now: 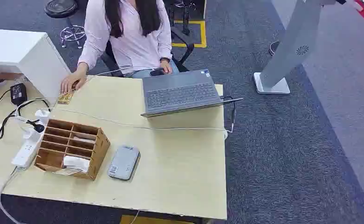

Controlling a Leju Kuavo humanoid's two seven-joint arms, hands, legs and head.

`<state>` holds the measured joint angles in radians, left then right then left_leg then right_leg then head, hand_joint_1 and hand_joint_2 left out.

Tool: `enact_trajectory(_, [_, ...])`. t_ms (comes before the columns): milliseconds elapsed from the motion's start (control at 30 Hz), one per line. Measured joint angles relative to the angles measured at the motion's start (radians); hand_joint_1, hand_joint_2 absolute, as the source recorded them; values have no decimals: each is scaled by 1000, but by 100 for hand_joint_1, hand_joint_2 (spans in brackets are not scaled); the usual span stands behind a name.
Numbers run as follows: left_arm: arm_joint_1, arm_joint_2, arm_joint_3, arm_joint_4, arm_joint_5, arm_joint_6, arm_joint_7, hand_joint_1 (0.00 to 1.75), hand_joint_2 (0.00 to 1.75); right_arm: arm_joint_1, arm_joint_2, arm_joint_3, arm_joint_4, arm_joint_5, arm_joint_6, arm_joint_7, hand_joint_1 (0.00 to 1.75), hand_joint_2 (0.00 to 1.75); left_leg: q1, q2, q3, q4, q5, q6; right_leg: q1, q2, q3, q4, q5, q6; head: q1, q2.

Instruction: Pass the card to the sensor for recognition and then transmit it.

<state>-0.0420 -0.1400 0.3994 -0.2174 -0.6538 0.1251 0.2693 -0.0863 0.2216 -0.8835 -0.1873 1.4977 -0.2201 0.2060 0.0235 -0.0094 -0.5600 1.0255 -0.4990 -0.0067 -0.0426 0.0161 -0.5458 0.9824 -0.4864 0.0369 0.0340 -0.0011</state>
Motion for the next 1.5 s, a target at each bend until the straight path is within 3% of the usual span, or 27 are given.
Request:
enact_trajectory(233, [0,0,0,0,-2,0,0,0,175,0,0,0,0,0,0,0,0,175,0,0,0,0,0,0,0,0,0,0,0,0,0,0])
enact_trajectory(300, [0,0,2,0,28,28,-34,0,175,0,0,-1,0,-7,-2,0,0,175,0,0,0,0,0,0,0,0,0,0,0,0,0,0])
enact_trajectory(367, [0,0,34,0,140,113,-147,0,175,0,0,-10,0,-30,-14,-2,0,175,0,0,0,0,0,0,0,0,0,0,0,0,0,0])
enact_trajectory(433, [-3,0,121,0,310,198,-348,0,175,0,0,-31,0,-62,-29,-3,0,175,0,0,0,0,0,0,0,0,0,0,0,0,0,0])
enact_trajectory(500, [-6,0,220,0,437,224,-534,0,175,1,0,-48,0,-84,-43,-3,0,175,0,0,0,0,0,0,0,0,0,0,0,0,0,0])
enact_trajectory(600, [-8,5,365,0,575,170,-805,0,175,1,0,-77,0,-115,-58,-4,0,175,0,0,0,0,0,0,0,0,0,0,0,0,0,0])
enact_trajectory(667, [-9,6,439,-3,616,104,-926,0,175,1,0,-93,0,-128,-66,-10,0,175,0,0,0,0,0,0,0,0,0,0,0,0,0,0])
enact_trajectory(700, [-8,4,466,-12,629,73,-951,0,175,1,2,-100,0,-133,-70,-11,0,175,0,0,0,0,0,0,0,0,0,0,0,0,0,0])
enact_trajectory(833, [1,-36,559,-123,694,-50,-972,0,175,1,5,-122,0,-140,-80,-12,0,175,0,0,0,0,0,0,0,0,0,0,0,0,0,0])
enact_trajectory(867, [-1,-35,597,-154,742,-118,-972,0,175,1,5,-123,0,-114,-79,-12,0,175,0,0,0,0,0,0,0,0,0,0,0,0,0,0])
enact_trajectory(900, [-5,-21,623,-158,775,-162,-972,0,175,1,5,-121,0,-93,-78,-12,0,175,0,0,0,0,0,0,0,0,0,0,0,0,1,0])
enact_trajectory(967, [-22,55,689,-151,831,-243,-971,0,175,0,7,-109,0,-59,-72,-12,0,175,4,1,0,0,0,-1,4,0,0,0,0,-1,2,0])
enact_trajectory(1100, [-32,143,786,-262,798,-373,-973,0,175,0,7,-103,0,-58,-73,-12,0,175,5,0,1,0,1,-2,4,-1,0,3,-2,-3,-4,0])
enact_trajectory(1233, [-38,164,839,-342,790,-396,-972,0,175,-1,8,-101,0,-60,-73,-13,0,175,5,-1,0,0,1,-2,4,-2,0,3,-2,-4,-3,0])
enact_trajectory(1500, [-39,175,877,-404,787,-397,-972,0,175,-1,11,-100,0,-60,-73,-13,0,175,4,-1,0,0,1,-2,3,-2,0,3,-2,-4,0,0])
